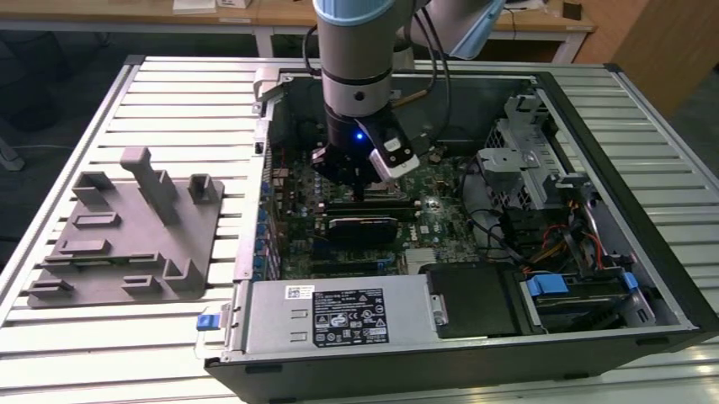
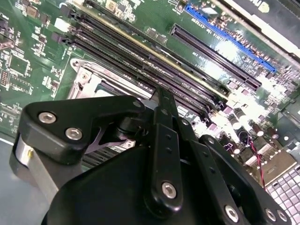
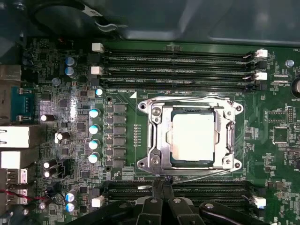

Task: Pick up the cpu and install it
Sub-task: 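Install the second cpu locking lever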

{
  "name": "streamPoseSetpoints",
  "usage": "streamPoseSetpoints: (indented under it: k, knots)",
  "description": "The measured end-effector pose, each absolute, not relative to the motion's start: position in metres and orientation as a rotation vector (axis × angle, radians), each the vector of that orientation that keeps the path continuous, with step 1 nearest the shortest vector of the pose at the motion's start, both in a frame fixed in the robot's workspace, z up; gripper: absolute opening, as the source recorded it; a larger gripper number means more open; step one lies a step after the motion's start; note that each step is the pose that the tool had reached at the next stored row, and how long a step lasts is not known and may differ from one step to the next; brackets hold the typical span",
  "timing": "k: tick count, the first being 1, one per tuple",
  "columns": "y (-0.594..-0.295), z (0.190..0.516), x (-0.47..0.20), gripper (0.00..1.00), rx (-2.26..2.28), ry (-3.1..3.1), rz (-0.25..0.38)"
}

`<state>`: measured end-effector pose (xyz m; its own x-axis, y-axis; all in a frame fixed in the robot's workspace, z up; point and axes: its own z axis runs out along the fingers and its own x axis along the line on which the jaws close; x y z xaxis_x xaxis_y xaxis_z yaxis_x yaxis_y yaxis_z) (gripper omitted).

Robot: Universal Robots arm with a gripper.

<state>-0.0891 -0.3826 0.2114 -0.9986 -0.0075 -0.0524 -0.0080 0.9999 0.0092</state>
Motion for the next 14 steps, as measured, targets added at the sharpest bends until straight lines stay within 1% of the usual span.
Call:
streamPoseSetpoints:
  k: [5,10,14]
  knots:
    - [-0.386,0.209,-0.092,0.11,-0.02,3.088,0.063]
    - [-0.391,0.206,-0.095,0.11,-0.025,3.087,0.092]
    - [-0.394,0.204,-0.097,0.11,-0.029,3.086,0.128]
